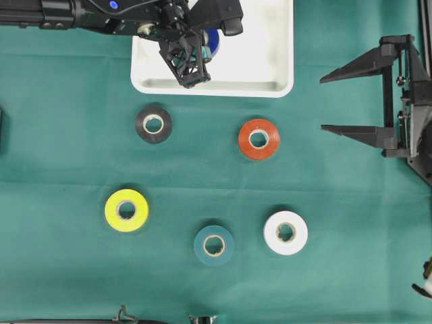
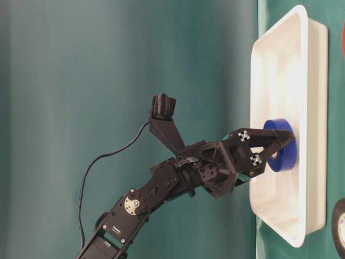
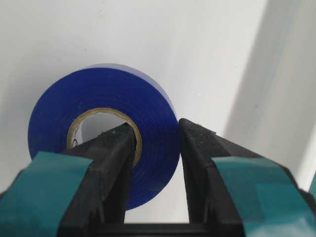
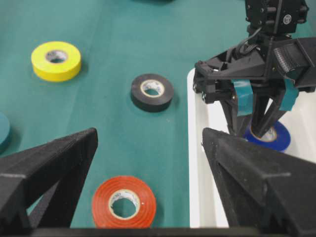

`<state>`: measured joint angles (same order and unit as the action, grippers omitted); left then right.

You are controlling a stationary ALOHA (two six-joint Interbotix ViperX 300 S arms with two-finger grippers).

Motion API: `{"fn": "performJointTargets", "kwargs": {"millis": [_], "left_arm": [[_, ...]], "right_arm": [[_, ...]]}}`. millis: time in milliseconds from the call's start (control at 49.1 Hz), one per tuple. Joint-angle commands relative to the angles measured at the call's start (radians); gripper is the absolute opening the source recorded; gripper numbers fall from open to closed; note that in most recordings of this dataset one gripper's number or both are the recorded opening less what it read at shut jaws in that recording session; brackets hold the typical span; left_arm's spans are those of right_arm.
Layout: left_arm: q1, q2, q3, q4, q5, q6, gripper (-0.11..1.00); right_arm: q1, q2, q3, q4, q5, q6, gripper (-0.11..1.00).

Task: Pick up the tape from a random location and place it into the white case.
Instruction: 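Carry the blue roll over the white tray and lower it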

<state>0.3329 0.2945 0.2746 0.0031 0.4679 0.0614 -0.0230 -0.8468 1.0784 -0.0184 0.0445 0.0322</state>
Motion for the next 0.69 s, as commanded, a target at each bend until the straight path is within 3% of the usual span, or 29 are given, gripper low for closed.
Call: {"fn": "performJointTargets", "kwargs": {"millis": [0,204,468,529,672], "left_arm": [[-0.006,-0.020,-0.023,-0.002,-0.006,0.002,0.23],[-0.008,-0.020,-0.026,-0.002,-0.012,-0.002,0.25],[-0.006,-0.023,-0.026,-0.002,-0.021,0.005,0.94],[-0.006,-0.025,-0.026,-0.002,-0.021,0.003,1.00],[-0.005,-0.025,-0.026,-0.002,-0.018,0.003,0.99]], "right_arm": [[-0.002,0.003,-0.025,-0.002,-0.008,0.000,0.92],[-0.002,0.003,-0.023,0.000,-0.008,0.000,0.92],[-0.002,0.003,-0.025,-0.002,-0.006,0.000,0.92],[-0.002,0.003,-0.023,0.000,-0.005,0.000,0.92],[-0.002,0.003,-0.025,-0.002,-0.005,0.000,0.92]]}}
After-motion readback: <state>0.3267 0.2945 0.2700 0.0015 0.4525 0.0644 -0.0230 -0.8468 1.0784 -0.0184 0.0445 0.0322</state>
